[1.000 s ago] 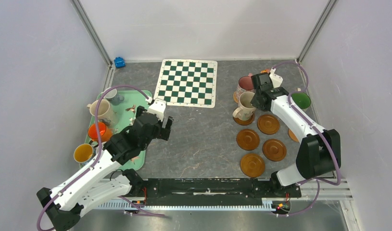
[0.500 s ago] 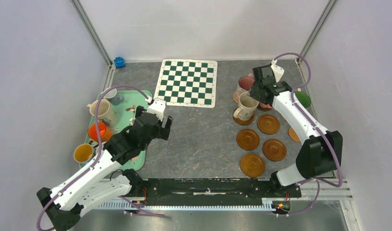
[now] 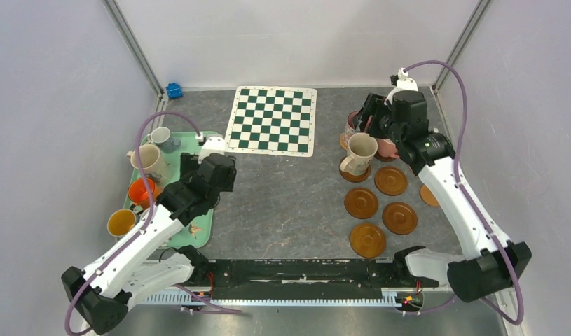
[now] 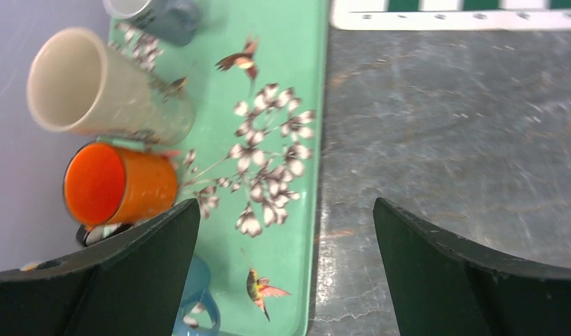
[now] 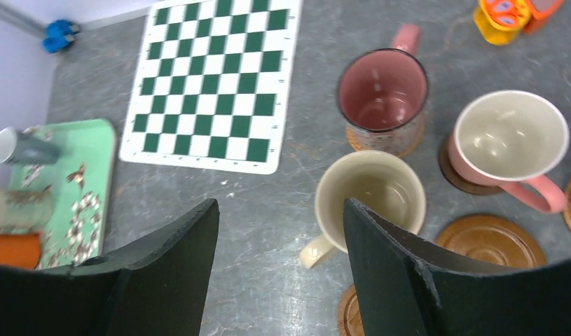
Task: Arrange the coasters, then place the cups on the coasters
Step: Pick up the cup from the tray.
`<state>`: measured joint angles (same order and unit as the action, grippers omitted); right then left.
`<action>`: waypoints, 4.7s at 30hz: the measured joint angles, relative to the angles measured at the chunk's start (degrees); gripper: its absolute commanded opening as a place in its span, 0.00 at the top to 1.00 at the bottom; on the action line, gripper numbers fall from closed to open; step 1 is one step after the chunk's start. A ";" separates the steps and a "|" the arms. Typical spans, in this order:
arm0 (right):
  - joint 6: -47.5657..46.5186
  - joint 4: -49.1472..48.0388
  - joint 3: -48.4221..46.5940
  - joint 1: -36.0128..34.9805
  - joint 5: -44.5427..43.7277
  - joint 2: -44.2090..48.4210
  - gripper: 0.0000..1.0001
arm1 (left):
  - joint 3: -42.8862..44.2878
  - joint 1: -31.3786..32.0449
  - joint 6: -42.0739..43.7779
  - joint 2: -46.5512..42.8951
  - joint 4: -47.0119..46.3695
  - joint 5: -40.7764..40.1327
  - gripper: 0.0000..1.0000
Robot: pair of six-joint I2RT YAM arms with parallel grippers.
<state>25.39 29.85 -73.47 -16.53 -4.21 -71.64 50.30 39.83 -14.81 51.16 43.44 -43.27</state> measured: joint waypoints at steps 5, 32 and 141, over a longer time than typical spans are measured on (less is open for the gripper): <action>-2.60 -3.28 4.22 -1.51 6.05 5.81 0.33 | 2.08 -9.75 -6.62 0.79 4.74 -1.81 0.08; -5.14 -4.66 11.89 -2.84 13.64 12.02 0.35 | 3.17 -45.62 -39.01 7.87 18.47 -5.60 0.22; -6.75 -1.49 10.54 -3.78 13.38 12.72 0.29 | 21.35 -58.07 -36.50 20.44 20.06 -5.64 0.98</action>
<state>18.63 28.36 -62.94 -20.32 9.17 -58.92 71.66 -18.24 -51.31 71.59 63.51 -48.90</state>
